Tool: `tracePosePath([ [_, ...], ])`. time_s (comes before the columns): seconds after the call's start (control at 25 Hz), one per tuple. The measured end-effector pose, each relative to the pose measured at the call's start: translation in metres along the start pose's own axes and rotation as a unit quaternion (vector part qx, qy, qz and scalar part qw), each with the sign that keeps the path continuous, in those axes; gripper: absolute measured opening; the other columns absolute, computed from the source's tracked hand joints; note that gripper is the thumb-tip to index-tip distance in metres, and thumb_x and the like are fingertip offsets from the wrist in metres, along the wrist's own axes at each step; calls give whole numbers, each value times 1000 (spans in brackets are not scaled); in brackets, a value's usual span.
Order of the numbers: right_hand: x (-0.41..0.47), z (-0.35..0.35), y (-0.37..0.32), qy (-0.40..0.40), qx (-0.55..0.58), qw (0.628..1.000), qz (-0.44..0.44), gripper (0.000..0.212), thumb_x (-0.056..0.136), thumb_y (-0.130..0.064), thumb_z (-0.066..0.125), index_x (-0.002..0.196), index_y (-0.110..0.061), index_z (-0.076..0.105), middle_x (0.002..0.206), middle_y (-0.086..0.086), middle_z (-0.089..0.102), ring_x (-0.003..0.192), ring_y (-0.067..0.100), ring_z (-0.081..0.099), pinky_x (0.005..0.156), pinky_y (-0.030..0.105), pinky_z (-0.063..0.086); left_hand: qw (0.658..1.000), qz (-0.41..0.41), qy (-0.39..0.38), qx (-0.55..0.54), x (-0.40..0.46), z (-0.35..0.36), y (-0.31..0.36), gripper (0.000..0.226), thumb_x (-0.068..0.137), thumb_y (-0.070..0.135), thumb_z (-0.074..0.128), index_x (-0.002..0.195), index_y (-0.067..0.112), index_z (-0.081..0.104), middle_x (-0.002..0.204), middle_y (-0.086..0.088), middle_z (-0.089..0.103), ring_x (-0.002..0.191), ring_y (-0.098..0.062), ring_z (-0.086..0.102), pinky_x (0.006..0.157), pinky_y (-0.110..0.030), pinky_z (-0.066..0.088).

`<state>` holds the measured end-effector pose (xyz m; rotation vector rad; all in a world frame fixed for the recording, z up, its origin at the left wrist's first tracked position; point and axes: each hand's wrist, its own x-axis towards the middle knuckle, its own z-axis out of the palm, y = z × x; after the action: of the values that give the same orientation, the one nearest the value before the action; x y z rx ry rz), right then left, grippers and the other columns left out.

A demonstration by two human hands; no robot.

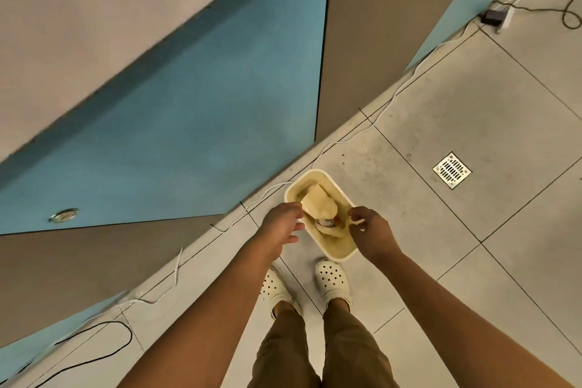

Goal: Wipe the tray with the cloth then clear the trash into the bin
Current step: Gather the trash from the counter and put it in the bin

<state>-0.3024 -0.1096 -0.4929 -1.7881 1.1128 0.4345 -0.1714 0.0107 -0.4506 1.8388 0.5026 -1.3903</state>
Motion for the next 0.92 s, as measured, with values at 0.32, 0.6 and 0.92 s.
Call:
tracePosePath([
  [0.32, -101, -82, -139, 50, 57, 982, -175, 25, 86, -3, 54, 108, -14, 61, 113, 7, 59, 91, 15, 53, 81, 24, 41, 984, 166, 18, -58, -179, -24, 63, 15, 93, 14, 49, 91, 26, 57, 94, 7, 59, 76, -9, 57, 62, -23, 42],
  [0.6, -204, -149, -256, 6, 68, 933, -353, 21, 85, -3, 56, 98, -16, 64, 100, 2, 60, 84, 16, 56, 77, 20, 46, 934, 344, 73, -60, -336, -73, 97, 15, 94, 14, 48, 91, 26, 57, 92, 9, 59, 75, -7, 56, 64, -23, 41],
  [0.92, -261, -162, -372, -44, 64, 879, -471, 18, 86, -3, 52, 94, -14, 63, 88, -8, 59, 56, -1, 48, 50, 4, 37, 882, 410, 161, -164, -423, -138, 116, 13, 93, 15, 51, 95, 25, 60, 96, 5, 61, 75, -10, 59, 63, -23, 44],
])
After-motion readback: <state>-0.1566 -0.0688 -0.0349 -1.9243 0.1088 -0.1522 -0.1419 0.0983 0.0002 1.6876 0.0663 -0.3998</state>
